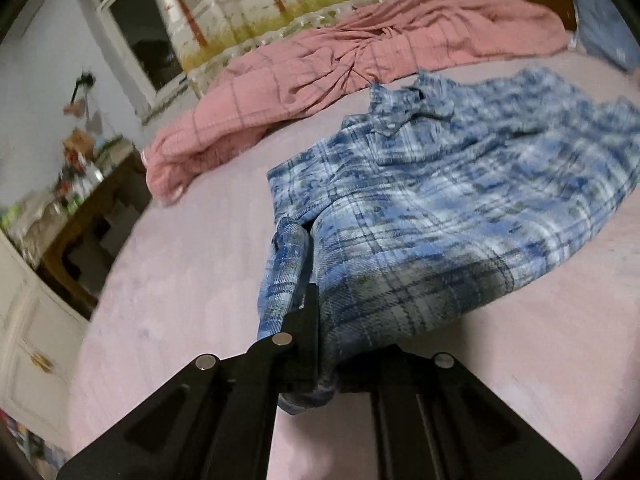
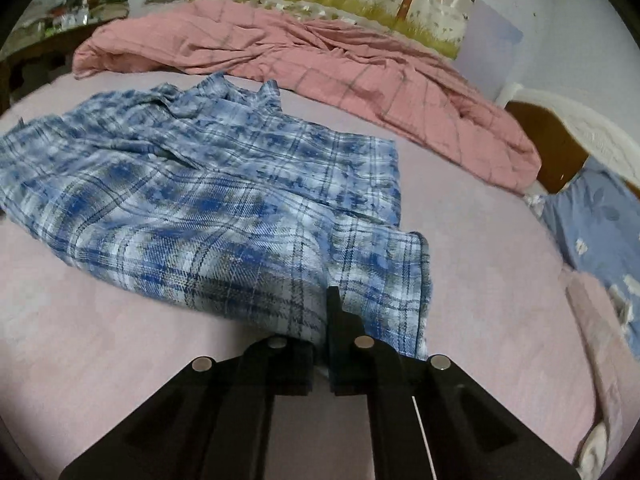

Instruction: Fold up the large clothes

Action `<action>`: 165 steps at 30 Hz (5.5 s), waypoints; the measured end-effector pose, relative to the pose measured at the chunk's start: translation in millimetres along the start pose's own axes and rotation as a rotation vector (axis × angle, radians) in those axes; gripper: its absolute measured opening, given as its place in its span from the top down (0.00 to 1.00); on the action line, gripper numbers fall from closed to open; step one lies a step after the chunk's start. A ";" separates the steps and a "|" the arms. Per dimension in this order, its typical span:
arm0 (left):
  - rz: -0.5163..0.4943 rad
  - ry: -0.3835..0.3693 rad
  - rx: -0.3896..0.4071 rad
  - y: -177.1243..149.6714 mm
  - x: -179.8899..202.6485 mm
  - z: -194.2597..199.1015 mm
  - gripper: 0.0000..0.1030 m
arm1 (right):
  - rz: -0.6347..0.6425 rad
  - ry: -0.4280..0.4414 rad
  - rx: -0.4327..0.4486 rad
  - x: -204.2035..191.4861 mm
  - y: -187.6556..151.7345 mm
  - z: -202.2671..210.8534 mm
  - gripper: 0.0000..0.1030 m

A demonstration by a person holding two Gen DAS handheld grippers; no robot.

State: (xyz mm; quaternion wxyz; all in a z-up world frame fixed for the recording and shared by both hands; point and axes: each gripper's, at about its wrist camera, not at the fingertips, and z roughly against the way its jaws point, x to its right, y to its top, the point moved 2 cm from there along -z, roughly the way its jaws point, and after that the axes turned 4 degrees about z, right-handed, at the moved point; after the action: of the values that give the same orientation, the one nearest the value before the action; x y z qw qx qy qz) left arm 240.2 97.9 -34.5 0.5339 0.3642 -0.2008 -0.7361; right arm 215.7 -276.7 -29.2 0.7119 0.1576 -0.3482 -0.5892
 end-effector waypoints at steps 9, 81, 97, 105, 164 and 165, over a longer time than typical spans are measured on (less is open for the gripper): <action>0.126 -0.009 -0.008 -1.6 -18.7 -3.2 0.74 | -0.100 0.063 0.029 19.5 -7.2 15.9 0.87; 0.373 -0.090 0.060 127.2 -43.6 -166.6 0.14 | -0.421 0.130 -0.047 84.2 130.9 -212.5 0.83; 0.472 -0.248 -0.167 37.9 -96.6 -128.0 0.17 | -0.506 0.230 0.031 105.1 44.9 -128.6 0.33; 0.481 -0.276 -0.174 35.7 -93.4 -159.1 0.44 | -0.612 0.418 -0.042 110.0 23.5 -155.7 0.33; 0.341 -0.061 -0.053 152.4 6.7 -217.9 0.29 | -0.461 0.223 -0.046 67.1 134.9 -238.6 0.92; 0.323 -0.027 -0.018 153.4 10.3 -203.3 0.30 | -0.441 0.217 -0.024 65.4 135.6 -229.8 0.92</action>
State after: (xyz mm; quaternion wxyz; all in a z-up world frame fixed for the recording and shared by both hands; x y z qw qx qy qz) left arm 489.3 53.7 -65.7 0.6459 0.3126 -0.2574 -0.6472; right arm 475.3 -346.7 -85.5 0.6010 0.2838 -0.2199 -0.7141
